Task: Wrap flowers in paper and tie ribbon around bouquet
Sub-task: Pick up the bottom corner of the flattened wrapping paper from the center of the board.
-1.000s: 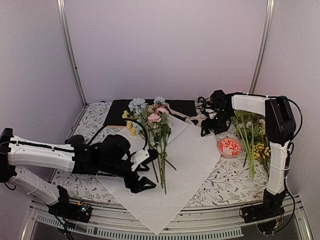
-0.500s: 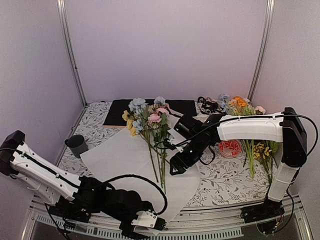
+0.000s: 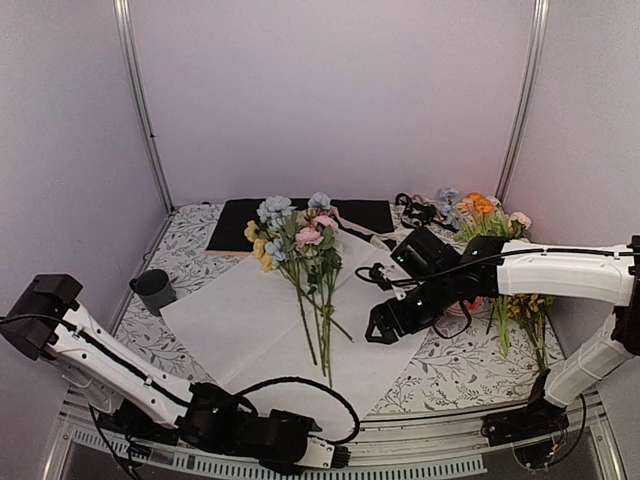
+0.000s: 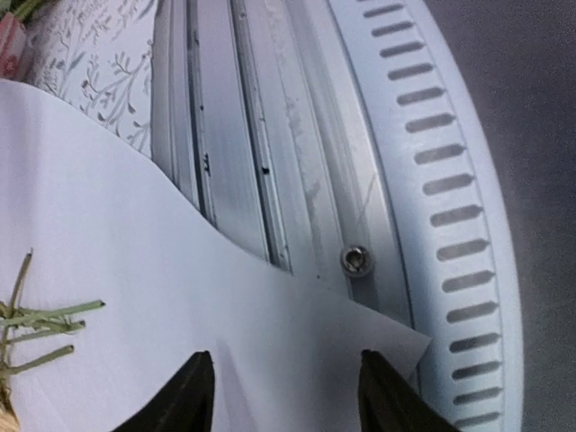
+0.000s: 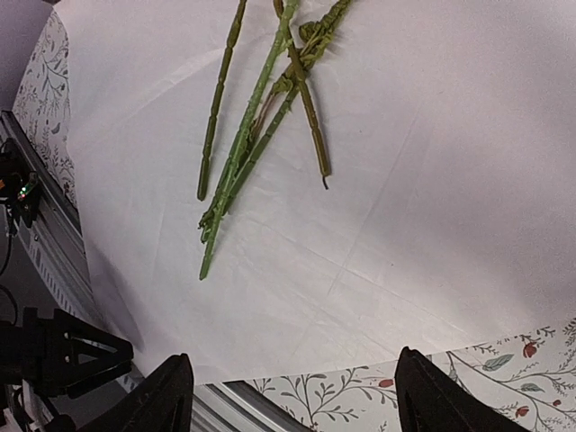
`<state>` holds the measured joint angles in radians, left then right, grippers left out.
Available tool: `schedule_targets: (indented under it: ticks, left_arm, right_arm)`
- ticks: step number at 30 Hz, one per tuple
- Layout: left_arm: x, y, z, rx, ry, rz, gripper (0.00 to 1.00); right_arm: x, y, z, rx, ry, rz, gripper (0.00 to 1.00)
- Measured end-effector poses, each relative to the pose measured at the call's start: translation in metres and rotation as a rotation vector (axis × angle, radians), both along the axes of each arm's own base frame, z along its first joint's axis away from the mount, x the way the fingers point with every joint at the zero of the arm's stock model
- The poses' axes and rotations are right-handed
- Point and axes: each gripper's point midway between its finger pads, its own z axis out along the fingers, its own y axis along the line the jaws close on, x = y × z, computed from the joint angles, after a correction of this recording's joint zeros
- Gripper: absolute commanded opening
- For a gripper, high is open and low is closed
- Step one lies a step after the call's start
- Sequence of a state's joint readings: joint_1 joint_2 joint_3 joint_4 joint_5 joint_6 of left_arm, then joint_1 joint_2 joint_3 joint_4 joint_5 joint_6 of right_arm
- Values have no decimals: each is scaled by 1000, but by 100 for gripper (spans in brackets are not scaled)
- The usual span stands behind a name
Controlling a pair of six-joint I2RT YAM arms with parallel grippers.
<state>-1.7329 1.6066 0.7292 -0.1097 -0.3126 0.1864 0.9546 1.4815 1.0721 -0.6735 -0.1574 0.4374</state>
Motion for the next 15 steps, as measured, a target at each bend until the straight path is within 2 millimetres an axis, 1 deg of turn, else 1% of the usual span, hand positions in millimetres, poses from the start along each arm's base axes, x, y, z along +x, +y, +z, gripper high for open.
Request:
schedule_targets:
  ticks: [2, 4, 5, 7, 8, 11, 15]
  left_arm:
    - [3, -2, -1, -5, -24, 19, 41]
    - [7, -1, -1, -6, -51, 37, 31]
    - [10, 1, -1, -1, -66, 47, 23]
    - [17, 9, -5, 21, -98, 64, 3]
    - [20, 13, -7, 32, -111, 74, 0]
    - [28, 22, -11, 56, -153, 98, 0]
    - [36, 24, -9, 54, -174, 123, 0]
  right_arm:
    - [0, -3, 8, 24, -16, -22, 79]
    - [-2, -4, 7, 30, -10, -26, 79]
    - [-3, -3, 4, 35, -2, -23, 79]
    - [-9, 0, 0, 52, 24, -1, 79]
    - [-11, 3, -1, 64, 38, 14, 78]
    - [-20, 22, -4, 135, 86, 94, 78]
    - [-28, 38, -9, 192, 117, 189, 79]
